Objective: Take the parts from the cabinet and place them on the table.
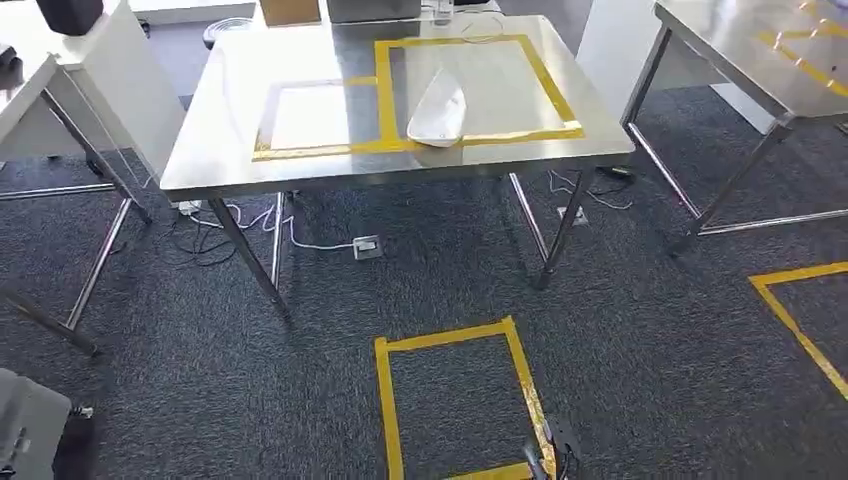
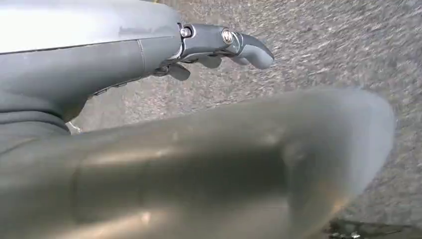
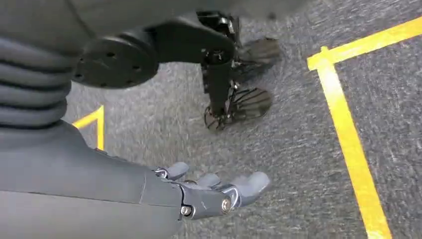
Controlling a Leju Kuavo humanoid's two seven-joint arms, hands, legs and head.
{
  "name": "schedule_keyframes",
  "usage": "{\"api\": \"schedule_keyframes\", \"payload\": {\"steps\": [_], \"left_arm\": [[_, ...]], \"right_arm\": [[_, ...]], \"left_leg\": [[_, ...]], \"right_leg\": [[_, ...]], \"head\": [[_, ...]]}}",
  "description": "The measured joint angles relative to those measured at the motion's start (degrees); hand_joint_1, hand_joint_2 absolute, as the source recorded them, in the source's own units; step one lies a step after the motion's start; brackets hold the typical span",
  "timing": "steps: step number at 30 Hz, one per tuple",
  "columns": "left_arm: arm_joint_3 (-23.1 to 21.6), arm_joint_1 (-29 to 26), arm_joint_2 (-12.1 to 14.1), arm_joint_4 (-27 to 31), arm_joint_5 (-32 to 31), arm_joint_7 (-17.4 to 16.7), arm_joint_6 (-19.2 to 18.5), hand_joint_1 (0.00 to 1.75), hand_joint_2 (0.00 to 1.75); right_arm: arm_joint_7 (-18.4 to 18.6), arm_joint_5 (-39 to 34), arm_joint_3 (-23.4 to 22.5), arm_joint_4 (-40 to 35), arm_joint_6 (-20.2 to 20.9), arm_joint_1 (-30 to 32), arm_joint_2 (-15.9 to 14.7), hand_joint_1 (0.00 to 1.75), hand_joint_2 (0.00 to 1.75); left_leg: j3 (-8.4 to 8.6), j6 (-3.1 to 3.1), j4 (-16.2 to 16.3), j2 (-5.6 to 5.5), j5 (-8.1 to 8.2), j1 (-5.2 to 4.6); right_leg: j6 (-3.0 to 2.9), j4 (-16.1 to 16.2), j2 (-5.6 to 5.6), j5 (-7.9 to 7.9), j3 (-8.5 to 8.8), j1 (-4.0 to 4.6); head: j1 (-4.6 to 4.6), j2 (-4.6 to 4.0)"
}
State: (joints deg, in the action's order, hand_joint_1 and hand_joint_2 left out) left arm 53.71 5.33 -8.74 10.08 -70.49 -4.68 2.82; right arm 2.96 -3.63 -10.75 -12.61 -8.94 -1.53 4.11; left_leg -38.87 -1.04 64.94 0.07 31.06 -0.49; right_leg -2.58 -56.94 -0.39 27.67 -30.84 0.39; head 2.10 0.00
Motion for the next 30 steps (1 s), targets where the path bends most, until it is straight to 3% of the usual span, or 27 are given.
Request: {"api": "schedule_keyframes", "payload": {"steps": [1,2,3,4,5,6,7,8,9,12,13,14,16,17,18,19,20,21,22,23,24,27,28,29,30], "left_arm": [[-0.31,0.23,0.0,0.0,-0.29,-0.02,0.0,0.0,0.0],[-0.49,0.59,0.0,0.0,-0.35,-0.07,0.0,0.0,0.0],[-0.53,0.9,0.0,0.0,-0.29,-0.07,0.0,0.0,0.0],[-0.55,1.1,0.0,0.0,0.02,-0.04,0.0,0.0,0.0],[-0.55,1.26,0.0,0.0,0.26,-0.04,0.0,0.0,0.0],[-0.55,1.43,0.0,0.0,0.37,-0.07,-0.02,0.0,0.0],[-0.55,1.73,-0.02,0.0,0.37,-0.22,-0.11,0.0,0.0],[-0.62,2.17,-0.37,0.0,0.35,-0.5,-0.33,0.0,0.0],[-0.77,2.28,-0.37,0.07,0.35,-0.61,-0.42,0.0,0.0],[-0.97,2.19,-0.53,0.02,1.09,-0.94,-0.33,0.0,0.0],[-0.97,2.12,-0.72,-0.02,1.66,-1.0,-0.22,0.0,0.0],[-0.97,2.12,-0.68,0.0,2.07,-0.98,-0.17,0.0,0.0],[-0.94,2.09,-0.64,0.02,2.69,-0.98,-0.18,0.0,0.0],[-0.94,2.02,-0.63,0.02,2.71,-1.05,-0.2,0.0,0.0],[-0.94,1.92,-0.61,0.02,2.77,-1.2,-0.28,0.0,0.0],[-0.94,1.79,-0.53,0.02,2.77,-1.27,-0.42,0.0,0.0],[-0.94,1.68,-0.42,0.02,2.77,-1.33,-0.46,0.0,0.0],[-0.94,1.63,-0.37,0.02,2.84,-1.33,-0.48,0.0,0.0],[-0.94,1.65,-0.35,0.02,3.15,-1.33,-0.52,0.0,0.0],[-0.94,1.68,-0.35,0.02,3.34,-1.35,-0.57,0.0,0.0],[-0.94,1.65,-0.35,0.02,3.75,-1.38,-0.59,0.0,0.0],[-0.92,1.53,-0.29,0.02,3.95,-1.27,-0.59,0.0,0.0],[-0.92,1.41,-0.18,0.04,3.97,-0.96,-0.59,0.0,0.0],[-0.9,1.26,0.11,0.04,4.11,-0.7,-0.5,0.0,1.75],[-0.9,1.17,0.09,0.02,4.39,-0.37,-0.24,0.0,1.75]], "right_arm": [[-1.04,0.02,0.0,0.22,0.55,-0.03,0.0,0.0,1.75],[-1.85,0.02,0.0,0.37,1.03,-0.08,0.0,0.0,1.75],[-2.33,0.11,0.0,0.55,1.41,-0.25,0.0,0.0,1.75],[-2.61,0.37,0.02,0.72,1.82,-0.48,0.0,0.0,1.75],[-2.52,0.64,0.0,0.77,2.13,-0.88,0.04,0.0,1.75],[-2.19,1.05,0.02,0.87,2.28,-1.51,0.15,0.0,1.75],[-1.05,1.85,0.02,1.05,2.28,-2.37,0.18,0.0,1.75],[-0.2,2.62,0.06,1.07,2.28,-3.07,0.17,0.0,1.75],[0.63,3.35,0.22,1.12,2.28,-3.83,0.31,0.0,1.75],[2.11,5.4,1.36,1.33,2.78,-5.56,0.48,0.0,1.75],[2.7,6.21,1.95,1.69,3.0,-5.71,0.48,0.0,1.75],[3.18,6.69,2.45,1.73,3.04,-5.72,0.5,0.0,1.75],[4.6,8.05,3.56,1.82,2.6,-5.7,0.72,0.0,1.75],[5.26,8.57,4.16,1.86,2.15,-5.67,0.77,0.0,1.75],[5.56,8.92,4.63,1.99,1.78,-5.51,0.76,0.0,1.75],[5.58,8.94,4.92,2.1,1.64,-5.32,0.76,0.0,1.75],[5.54,8.9,5.23,2.17,1.45,-5.05,0.76,0.0,1.75],[5.45,8.72,5.38,2.17,1.23,-4.77,0.76,0.0,1.75],[5.43,8.52,5.38,2.17,1.05,-4.55,0.76,0.0,1.75],[5.45,8.13,5.38,2.17,0.94,-4.39,0.74,0.0,1.75],[5.45,7.93,5.4,2.17,0.92,-4.17,0.74,0.0,1.75],[5.63,7.45,5.38,2.36,0.9,-3.3,0.74,0.0,1.75],[5.61,7.19,5.38,2.45,0.9,-3.13,0.74,0.0,0.0],[5.39,6.86,5.38,2.45,0.9,-3.1,0.72,0.0,0.0],[4.93,6.21,5.33,2.45,1.03,-3.02,0.66,0.0,0.0]], "left_leg": [[-0.7,-0.41,4.08,0.0,3.26,0.24],[-1.19,-0.77,8.02,0.0,5.21,0.43],[-1.0,-1.03,10.55,0.01,5.21,0.61],[0.02,-1.24,10.96,0.01,3.6,0.78],[1.95,-1.44,9.41,0.0,1.33,0.95],[4.96,-1.62,5.95,0.01,-0.65,1.15],[8.83,-1.81,1.1,0.01,-1.06,1.37],[12.41,-2.03,-4.65,-0.12,1.95,1.44],[13.72,-0.92,-6.59,-0.47,2.71,0.84],[12.05,0.93,-6.37,-0.16,1.46,0.58],[11.38,1.6,-6.55,0.2,0.58,0.97],[10.48,2.09,-6.56,0.23,-0.21,0.95],[8.46,2.45,-6.51,0.2,-1.79,0.89],[7.78,2.44,-6.43,0.21,-2.59,0.78],[6.63,2.4,-6.28,0.25,-3.36,0.72],[5.54,2.34,-6.05,0.25,-4.16,0.68],[4.45,2.19,-5.84,0.26,-4.8,0.68],[3.63,2.01,-5.66,0.27,-5.27,0.68],[3.01,1.83,-5.49,0.27,-5.74,0.67],[2.69,1.64,-5.4,0.3,-6.21,0.68],[2.41,1.17,-5.34,0.29,-6.73,0.52],[2.46,0.06,-6.28,0.34,-8.42,0.82],[2.19,-0.35,-6.42,0.38,-8.33,0.59],[1.43,-0.46,-5.45,0.11,-6.76,0.83],[0.6,-0.58,-2.94,0.05,-3.41,0.87]], "right_leg": [[0.1,-0.1,-0.02,-0.75,-0.94,-0.08],[0.19,-0.2,-0.13,-1.49,-1.98,-0.12],[0.33,-0.38,-0.26,-2.24,-3.08,-0.2],[0.51,-0.62,-0.38,-2.89,-4.17,-0.34],[0.71,-0.89,-0.43,-3.52,-5.0,-0.49],[1.01,-1.22,-0.4,-4.19,-6.16,-0.69],[1.34,-1.72,-0.29,-4.86,-7.15,-0.83],[1.79,-2.21,-0.2,-5.32,-7.81,-0.66],[2.22,-2.4,-0.22,-5.84,-7.96,-0.68],[3.36,-1.4,-0.14,-7.92,-7.94,-0.86],[3.65,-1.67,-0.05,-7.61,-8.26,-1.06],[3.94,-3.23,-0.01,-4.14,-8.96,-1.11],[4.41,-10.74,0.0,3.72,-10.79,-1.17],[4.5,-15.23,0.02,6.27,-11.55,-1.15],[4.49,-18.53,0.05,6.86,-11.64,-1.13],[4.4,-19.58,0.07,5.46,-10.72,-1.1],[4.26,-18.26,0.07,3.18,-8.71,-1.05],[4.02,-14.76,0.07,1.47,-5.64,-1.01],[3.67,-9.86,0.09,0.75,-1.78,-0.93],[3.09,-4.41,0.17,2.58,1.87,-0.8],[2.68,-0.22,0.22,4.12,4.0,-0.45],[1.75,-0.58,0.22,2.99,3.07,0.02],[1.23,0.29,0.04,2.33,2.6,-0.61],[0.87,0.58,-0.06,1.7,2.1,-0.64],[0.33,0.58,0.04,1.04,1.42,-0.67]], "head": [[0.0,0.0],[0.02,0.0],[0.02,0.0],[0.04,0.0],[0.02,0.0],[0.02,0.0],[0.0,0.0],[-0.02,0.0],[0.17,-0.02],[-0.02,-0.02],[-0.33,-0.02],[-0.2,0.0],[-0.18,0.0],[-0.2,0.0],[-0.2,0.0],[-0.18,0.0],[-0.18,0.0],[-0.18,0.0],[-0.18,0.0],[-0.18,0.0],[-0.26,0.0],[-0.02,0.0],[-0.11,0.0],[-0.11,0.0],[-0.44,0.0]]}}
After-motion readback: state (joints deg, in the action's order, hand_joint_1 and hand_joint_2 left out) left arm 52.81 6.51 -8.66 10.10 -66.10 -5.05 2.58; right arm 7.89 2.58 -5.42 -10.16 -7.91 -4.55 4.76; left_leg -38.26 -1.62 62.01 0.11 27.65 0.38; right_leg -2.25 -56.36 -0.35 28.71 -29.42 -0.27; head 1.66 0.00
